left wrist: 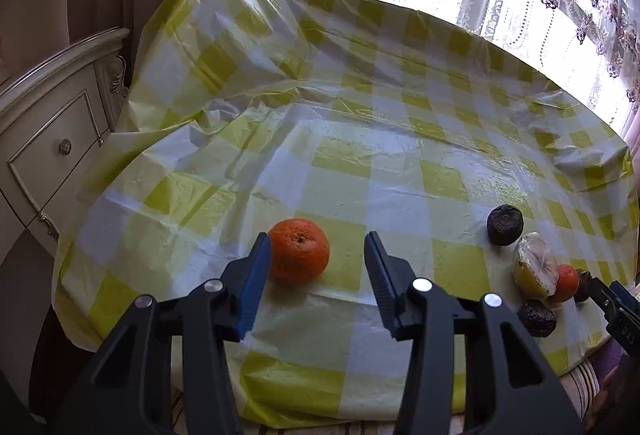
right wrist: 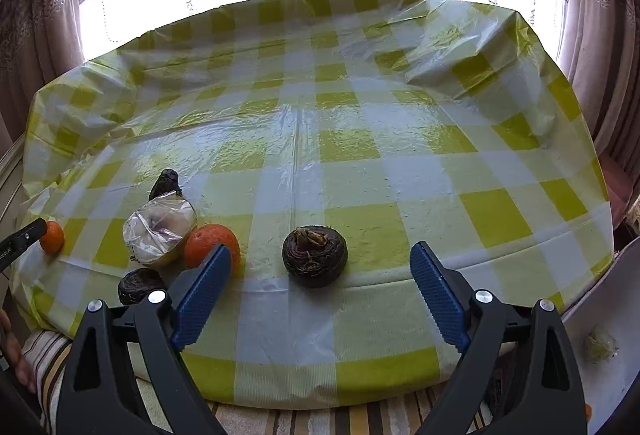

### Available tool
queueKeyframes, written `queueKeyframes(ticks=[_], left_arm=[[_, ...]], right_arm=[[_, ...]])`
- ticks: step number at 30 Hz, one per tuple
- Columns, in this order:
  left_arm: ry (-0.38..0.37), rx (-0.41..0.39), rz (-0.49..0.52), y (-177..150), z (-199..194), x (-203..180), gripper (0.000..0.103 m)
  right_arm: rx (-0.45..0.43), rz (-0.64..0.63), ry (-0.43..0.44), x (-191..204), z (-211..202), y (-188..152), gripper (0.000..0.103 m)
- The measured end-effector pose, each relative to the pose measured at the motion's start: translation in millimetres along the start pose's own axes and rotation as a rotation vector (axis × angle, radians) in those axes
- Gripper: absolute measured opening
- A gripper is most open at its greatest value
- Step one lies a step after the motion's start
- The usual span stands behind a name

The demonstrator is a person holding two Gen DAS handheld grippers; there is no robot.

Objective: Organize fruits
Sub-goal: 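Grasp small tangerine with left tool while right tool grasps dark brown fruit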

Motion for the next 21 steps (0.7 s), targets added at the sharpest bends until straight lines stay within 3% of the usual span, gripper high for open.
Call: queueKeyframes(ticks=[15,19,21], left_arm=[[0.138,0.041,0.051,2,16,-4,0.047],[0.161,0.029,0.067,2,13,-6,0.03],[0.143,0.018,0.074,1,11,-8,0.028]], right_arm=[[0.034,0.027,0.018,-4,20,2,0.082],[0.027,0.072,0.014,-12,19,3,0.073],[0.021,0.083,0.005,-15,17,3,0.071]])
Point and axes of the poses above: each gripper's, at about its wrist camera, not at the fingertips, and z roughly the way its jaws point, x to its left, y to its top, the point moved 3 cm from there along z, roughly the way its jaws point, and after that the axes turned 14 degrees about z, right-handed, at the moved point
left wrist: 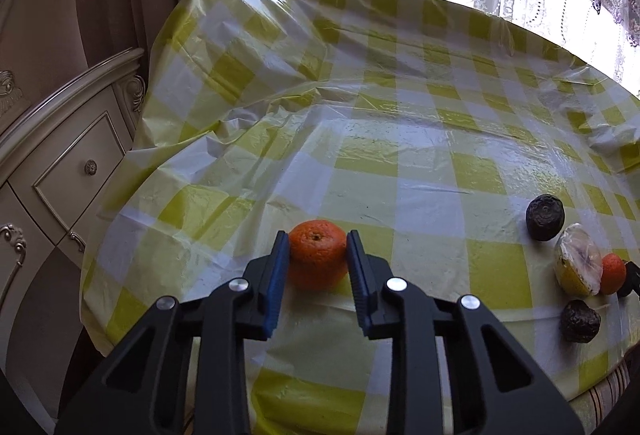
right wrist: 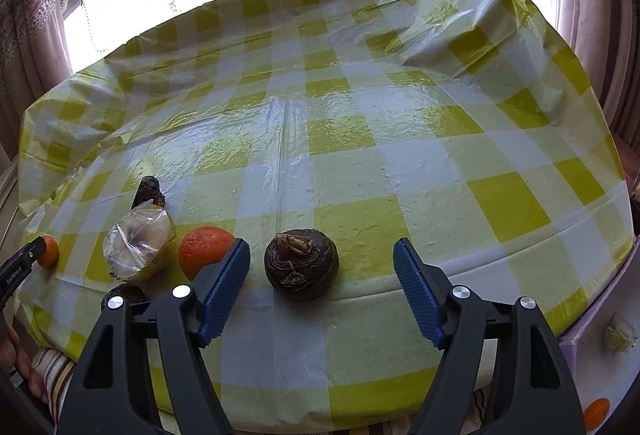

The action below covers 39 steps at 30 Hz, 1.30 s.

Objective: Organize fruits
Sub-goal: 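Grasp small tangerine with left tool while right tool grasps dark brown fruit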

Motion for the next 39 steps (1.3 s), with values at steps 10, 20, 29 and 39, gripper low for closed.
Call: queueKeyframes(ticks=[10,20,29,39], left_arm=[[-0.009,0.006,-0.024,-3,0,4,0.041],[-0.028,0.03,-0.01,-4,5,1,0.04],[-0.032,0.004,-0.003,-7,0,-2,0.035],[-0.093,-0.099,-0.003,-10,-43,-7,0.034]], right_arm=[[0.051,-0.098,-0.027,16,10,-9,0.053],[0.055,-0.115,0.001,20,9,-11,0.04],[0.027,-0.124,0.026,20,-9,-14,0.04],[0.003,-0.114,0.033,5,-39,-22,0.04]])
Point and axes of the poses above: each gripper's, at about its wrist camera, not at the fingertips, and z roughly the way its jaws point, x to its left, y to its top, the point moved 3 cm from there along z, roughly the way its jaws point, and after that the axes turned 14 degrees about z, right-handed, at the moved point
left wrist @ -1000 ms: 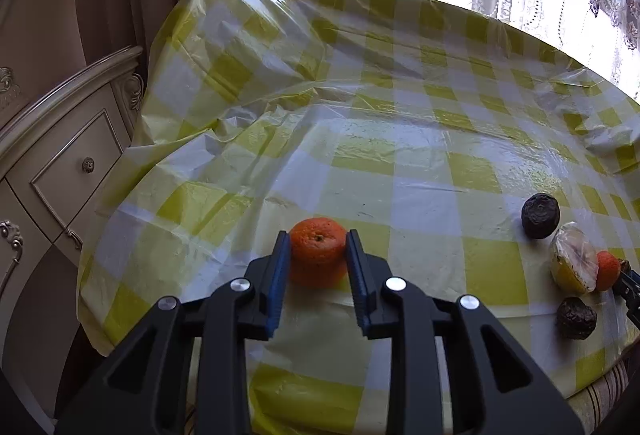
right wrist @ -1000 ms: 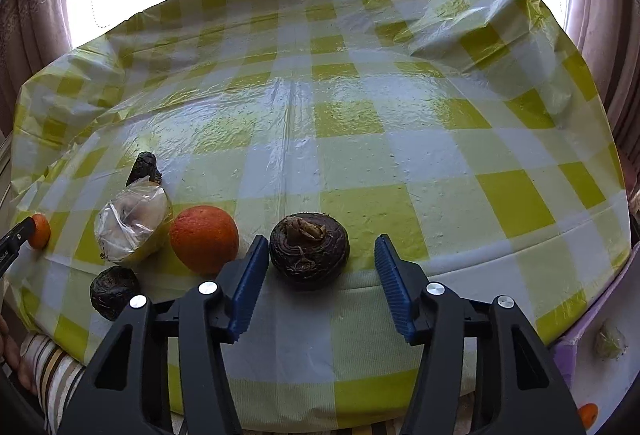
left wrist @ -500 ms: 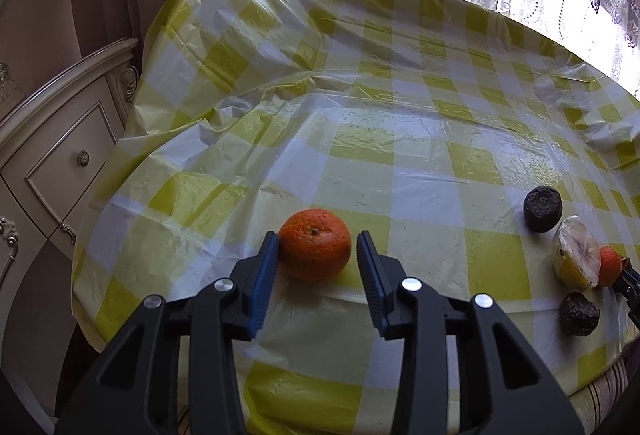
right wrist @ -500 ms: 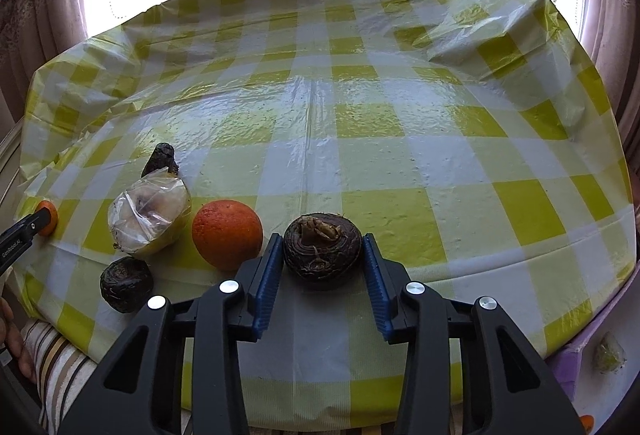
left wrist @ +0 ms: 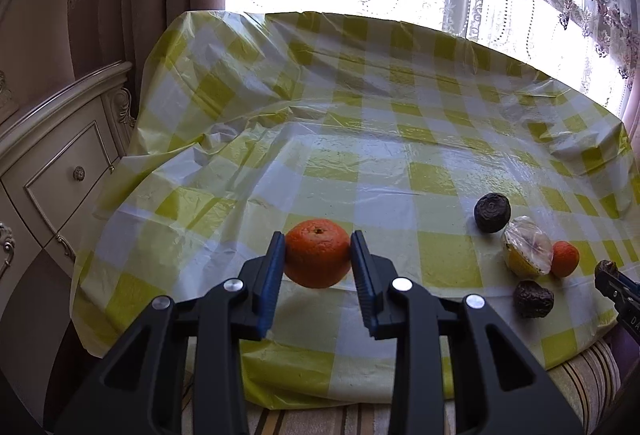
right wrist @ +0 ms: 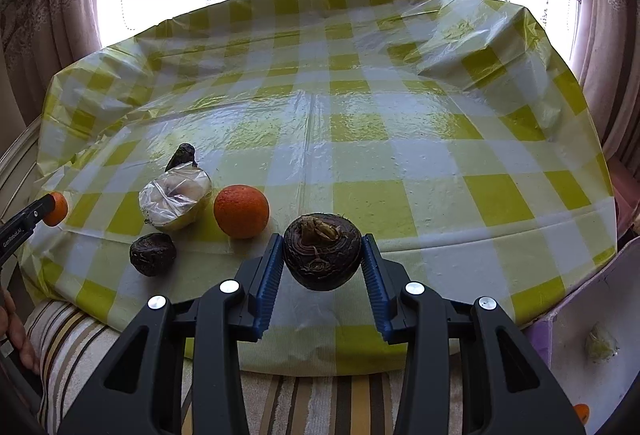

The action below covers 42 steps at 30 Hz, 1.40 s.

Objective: Organize fruits
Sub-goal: 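Carry the tangerine in left tool and dark brown fruit in right tool over the box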

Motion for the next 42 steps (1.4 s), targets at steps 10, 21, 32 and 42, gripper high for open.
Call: queueKeyframes(ticks=[10,21,32,42], left_arm=[[-0.039,-0.042,0.033,1,-35,-19,0.034],[-0.107,-0.07,0.123,6,-57,-66,0.033],[-0.174,-0.085,0.201,9,-75,-109,0.033],[-0.324,-0.083,0.295,7,-88,-181,0.033]], right_arm=[[-0.023,0.026,0.007,-18,-34,-6,0.04],[-0.023,0.056,0.008,-46,-60,-15,0.04],[-0.03,0.086,-0.018,-80,-83,-21,0.04],[-0.047,0.145,-0.103,-138,-108,-25,0.04]])
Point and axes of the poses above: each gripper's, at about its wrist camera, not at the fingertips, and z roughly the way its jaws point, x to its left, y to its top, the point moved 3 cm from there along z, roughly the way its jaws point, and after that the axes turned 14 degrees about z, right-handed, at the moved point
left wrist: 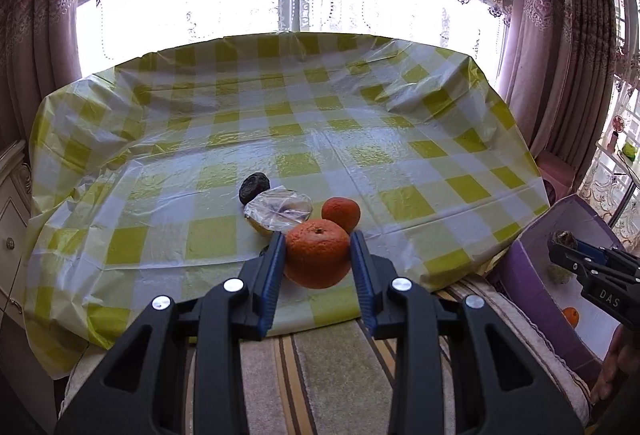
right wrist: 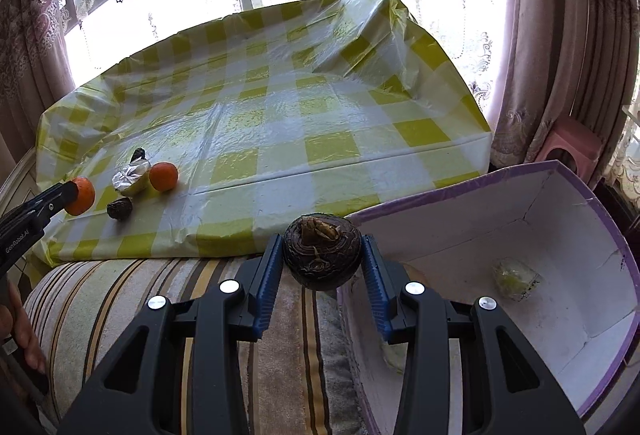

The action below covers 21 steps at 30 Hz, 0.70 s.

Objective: Organize fruits
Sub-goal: 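Carry the tangerine in left tool and dark brown fruit in right tool over the box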

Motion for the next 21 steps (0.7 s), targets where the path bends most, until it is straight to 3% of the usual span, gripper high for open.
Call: queueKeyframes(ticks=[11,21], left_arm=[[-0.22,0.011,0.151,20,21,-112,0.033],[-0.364,0.026,0.279,38,46,-195,0.033]], right_arm=[[-0.005,0.092,-0.176,-94,-6,6,0.04],[0.048,0.072,-0.273,-128,9,4,0.04]])
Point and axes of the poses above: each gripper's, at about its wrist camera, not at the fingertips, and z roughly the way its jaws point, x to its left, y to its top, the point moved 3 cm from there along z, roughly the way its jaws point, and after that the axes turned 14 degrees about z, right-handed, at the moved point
